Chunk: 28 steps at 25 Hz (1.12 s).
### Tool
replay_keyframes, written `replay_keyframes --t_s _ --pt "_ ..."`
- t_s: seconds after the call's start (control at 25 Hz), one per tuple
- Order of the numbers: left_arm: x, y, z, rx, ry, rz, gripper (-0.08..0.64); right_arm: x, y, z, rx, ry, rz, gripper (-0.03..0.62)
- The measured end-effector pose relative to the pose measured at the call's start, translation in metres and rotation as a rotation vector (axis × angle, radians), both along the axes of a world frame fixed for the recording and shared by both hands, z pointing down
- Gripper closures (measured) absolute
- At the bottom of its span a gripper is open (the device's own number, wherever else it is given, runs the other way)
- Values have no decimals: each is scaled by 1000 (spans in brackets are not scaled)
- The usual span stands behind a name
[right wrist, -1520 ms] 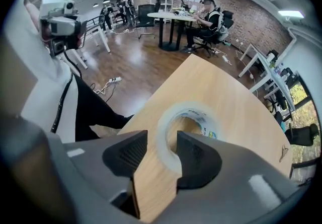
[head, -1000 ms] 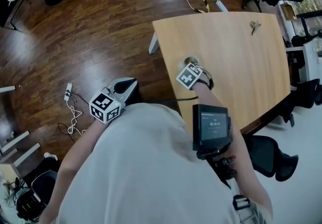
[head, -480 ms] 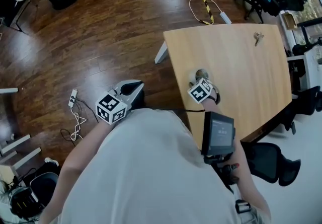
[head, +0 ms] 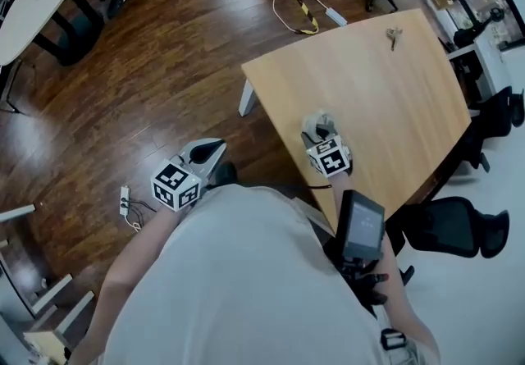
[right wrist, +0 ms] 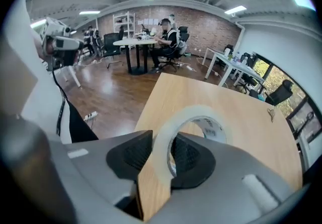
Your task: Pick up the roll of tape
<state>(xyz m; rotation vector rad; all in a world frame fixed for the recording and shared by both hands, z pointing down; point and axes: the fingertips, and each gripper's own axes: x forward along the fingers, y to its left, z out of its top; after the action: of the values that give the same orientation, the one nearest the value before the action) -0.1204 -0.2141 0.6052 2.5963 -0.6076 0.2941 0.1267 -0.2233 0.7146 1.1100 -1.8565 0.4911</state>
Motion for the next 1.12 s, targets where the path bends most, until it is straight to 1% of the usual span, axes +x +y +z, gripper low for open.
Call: replay_keyframes --t_s 0.16,0.44,0.64,0.76,0.88,1.12 --pt "2 -17 -4 15 6 53 554 -18 -3 -29 106 -127 104 471" --pt "37 -22 -6 20 21 207 554 -31 10 -95 299 -369 275 471" --pt "63 -18 -9 26 38 301 554 -33 30 -133 400 -535 389 471" --pt "74 -13 -15 36 49 351 554 -31 45 -149 449 -597 443 471" --pt "81 -13 -18 47 51 380 554 -30 55 -162 495 -642 476 471" --pt "90 -10 -27 52 63 416 554 -35 69 -181 555 -693 480 471"
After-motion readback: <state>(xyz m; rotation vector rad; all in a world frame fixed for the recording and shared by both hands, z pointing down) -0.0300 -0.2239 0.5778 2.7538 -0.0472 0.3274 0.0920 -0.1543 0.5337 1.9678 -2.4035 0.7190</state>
